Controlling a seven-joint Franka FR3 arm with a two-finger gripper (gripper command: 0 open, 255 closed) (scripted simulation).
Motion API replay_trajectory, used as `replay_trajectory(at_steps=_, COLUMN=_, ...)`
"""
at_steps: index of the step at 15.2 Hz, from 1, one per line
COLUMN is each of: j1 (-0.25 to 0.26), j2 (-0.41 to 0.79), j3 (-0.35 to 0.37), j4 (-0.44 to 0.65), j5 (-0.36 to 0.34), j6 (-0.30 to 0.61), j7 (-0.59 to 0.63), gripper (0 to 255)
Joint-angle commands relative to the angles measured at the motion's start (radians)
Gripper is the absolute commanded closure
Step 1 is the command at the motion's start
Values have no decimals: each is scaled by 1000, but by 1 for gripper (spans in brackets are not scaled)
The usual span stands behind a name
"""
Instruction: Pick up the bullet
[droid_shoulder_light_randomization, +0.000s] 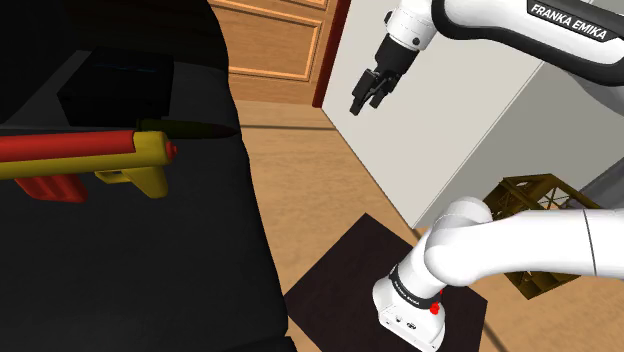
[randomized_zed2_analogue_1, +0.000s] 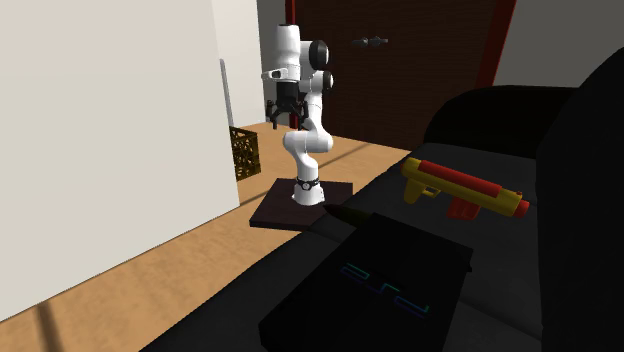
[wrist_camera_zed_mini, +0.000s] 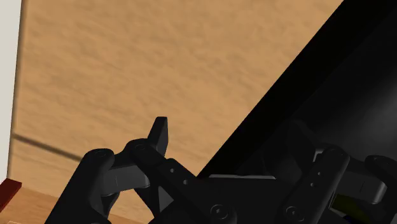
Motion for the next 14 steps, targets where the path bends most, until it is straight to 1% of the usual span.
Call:
replay_trajectory(at_steps=1, j1=0, j2=0, j3=0, j4=0, j5=0, j6=0, j7=0, gripper=0)
replay_trajectory(at_steps=7, j1=73, j2=229, j3=-23, j4=107, j5=6, j6=104, j7=-147, gripper=0)
replay_trajectory(at_steps=14, j1=147, j2=490, j3=-28, j4=275, j5=30, j6=172, j7=-317, gripper=0)
